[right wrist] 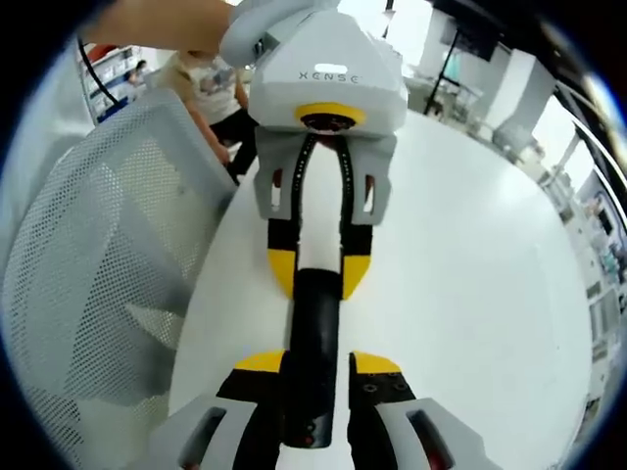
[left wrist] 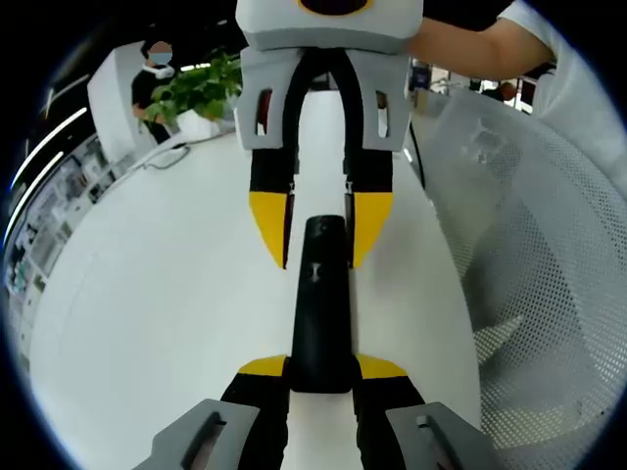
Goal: Press the specified remote control buttons in sequence, fully releasing each button before pressing the next.
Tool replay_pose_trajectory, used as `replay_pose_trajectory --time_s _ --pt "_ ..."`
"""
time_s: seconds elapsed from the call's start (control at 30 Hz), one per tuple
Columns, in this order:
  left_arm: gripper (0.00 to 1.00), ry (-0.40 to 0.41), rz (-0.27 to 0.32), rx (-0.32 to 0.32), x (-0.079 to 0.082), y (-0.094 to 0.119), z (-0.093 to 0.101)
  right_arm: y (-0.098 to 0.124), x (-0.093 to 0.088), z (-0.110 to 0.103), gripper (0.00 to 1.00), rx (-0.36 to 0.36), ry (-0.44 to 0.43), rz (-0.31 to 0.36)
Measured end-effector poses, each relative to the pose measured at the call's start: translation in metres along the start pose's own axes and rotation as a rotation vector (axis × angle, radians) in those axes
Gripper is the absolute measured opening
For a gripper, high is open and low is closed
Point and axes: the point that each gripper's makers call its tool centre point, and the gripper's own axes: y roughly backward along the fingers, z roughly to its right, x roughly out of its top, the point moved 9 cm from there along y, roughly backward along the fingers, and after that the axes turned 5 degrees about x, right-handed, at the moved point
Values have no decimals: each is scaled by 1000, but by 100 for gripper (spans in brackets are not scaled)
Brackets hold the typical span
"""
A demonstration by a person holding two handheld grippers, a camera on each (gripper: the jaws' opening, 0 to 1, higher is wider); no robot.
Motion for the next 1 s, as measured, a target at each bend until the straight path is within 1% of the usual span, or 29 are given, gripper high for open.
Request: replay_pose_trajectory --time_s 0.13,0.5,0.77,1.0 --pt "24 -1 -1 2 0 0 0 1 -3 -1 22 -1 -10 11" --pt "24 -2 -2 2 0 0 0 6 -18 -6 24 -5 -47 28" --pt "24 -2 2 1 -1 0 0 9 -25 -4 27 -24 -74 45" --pt "24 -2 3 0 -1 0 0 11 -32 -6 29 -27 -94 55"
